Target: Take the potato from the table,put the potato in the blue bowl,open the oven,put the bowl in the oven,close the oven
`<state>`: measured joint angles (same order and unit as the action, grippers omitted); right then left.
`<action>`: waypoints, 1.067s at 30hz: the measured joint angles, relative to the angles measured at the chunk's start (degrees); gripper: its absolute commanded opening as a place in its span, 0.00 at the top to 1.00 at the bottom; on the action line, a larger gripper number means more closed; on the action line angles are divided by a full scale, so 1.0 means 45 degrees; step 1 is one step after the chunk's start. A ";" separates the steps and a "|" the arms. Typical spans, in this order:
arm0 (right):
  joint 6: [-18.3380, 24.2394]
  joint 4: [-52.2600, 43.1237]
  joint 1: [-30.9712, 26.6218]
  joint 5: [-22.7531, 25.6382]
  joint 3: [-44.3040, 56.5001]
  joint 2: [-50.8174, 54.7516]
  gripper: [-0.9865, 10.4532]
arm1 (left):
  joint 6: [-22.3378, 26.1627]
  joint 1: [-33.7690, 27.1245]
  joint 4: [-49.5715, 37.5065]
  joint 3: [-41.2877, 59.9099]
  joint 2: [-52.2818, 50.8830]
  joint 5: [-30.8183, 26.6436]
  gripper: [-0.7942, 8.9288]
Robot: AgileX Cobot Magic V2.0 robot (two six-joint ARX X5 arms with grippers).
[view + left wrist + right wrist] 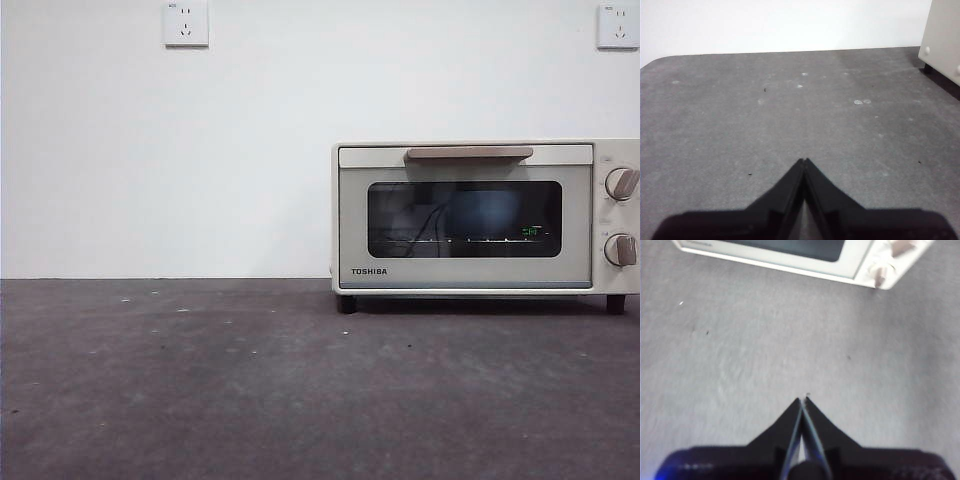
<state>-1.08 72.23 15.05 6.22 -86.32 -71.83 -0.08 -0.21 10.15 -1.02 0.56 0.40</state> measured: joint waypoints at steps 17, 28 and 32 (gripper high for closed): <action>0.0019 -1.8782 -0.1447 0.0588 0.9957 0.7465 0.91 | 0.0000 0.0000 -0.0068 0.0000 0.0238 0.0005 0.92; 0.0044 -1.8530 -0.3619 0.0117 1.6500 1.4591 0.91 | 0.0000 0.0000 -0.0068 0.0000 0.0248 0.0005 0.92; 0.0024 -1.7116 -0.4745 -0.1967 1.7830 1.5606 0.91 | 0.0000 0.0000 -0.0068 0.0000 0.0253 0.0005 0.92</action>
<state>-0.97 -4.80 -6.31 -2.63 -6.09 -1.61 -0.08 -0.21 9.85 -1.02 1.69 0.43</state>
